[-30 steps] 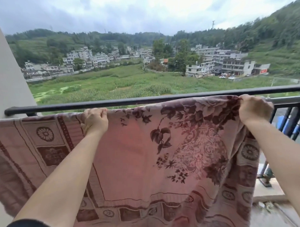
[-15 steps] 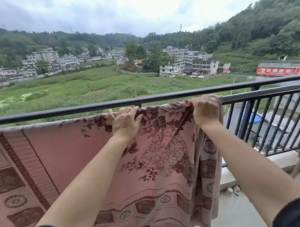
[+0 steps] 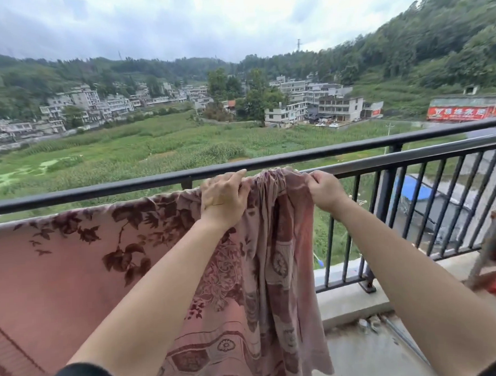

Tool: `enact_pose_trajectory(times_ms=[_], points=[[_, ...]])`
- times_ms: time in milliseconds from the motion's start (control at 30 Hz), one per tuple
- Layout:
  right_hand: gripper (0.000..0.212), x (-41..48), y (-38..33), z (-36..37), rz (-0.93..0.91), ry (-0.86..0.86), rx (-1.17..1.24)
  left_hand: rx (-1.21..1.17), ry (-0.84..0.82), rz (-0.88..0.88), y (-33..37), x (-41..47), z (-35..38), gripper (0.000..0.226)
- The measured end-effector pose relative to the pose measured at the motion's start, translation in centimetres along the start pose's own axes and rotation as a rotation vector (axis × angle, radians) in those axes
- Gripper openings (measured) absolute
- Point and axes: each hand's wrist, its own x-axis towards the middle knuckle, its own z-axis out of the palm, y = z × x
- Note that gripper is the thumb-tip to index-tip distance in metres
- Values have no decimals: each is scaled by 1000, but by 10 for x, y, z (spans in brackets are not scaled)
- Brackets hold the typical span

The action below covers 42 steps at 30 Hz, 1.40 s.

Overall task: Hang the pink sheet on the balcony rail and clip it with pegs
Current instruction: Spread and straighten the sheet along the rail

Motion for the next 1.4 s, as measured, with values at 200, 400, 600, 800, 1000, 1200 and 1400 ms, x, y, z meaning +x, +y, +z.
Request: enact_pose_trajectory(times_ms=[200, 400, 600, 800, 1000, 1200, 1400], points=[[46, 65, 68, -142, 404, 702, 117, 115, 159, -110, 16, 5, 43, 38], [40, 56, 136, -155, 435, 650, -143, 163, 283, -218, 33, 12, 54, 36], [52, 60, 83, -85, -325, 340, -336, 205, 321, -172, 50, 20, 67, 39], [29, 76, 56, -60, -452, 133, -273, 133, 330, 36, 81, 39, 70, 19], [35, 103, 54, -100, -284, 437, -227, -71, 305, 120, 124, 97, 61, 19], [41, 108, 97, -130, -142, 589, -454, -161, 50, 183, 176, 117, 94, 29], [44, 110, 136, -151, 91, 748, -264, -164, -92, 264, 196, 114, 119, 37]])
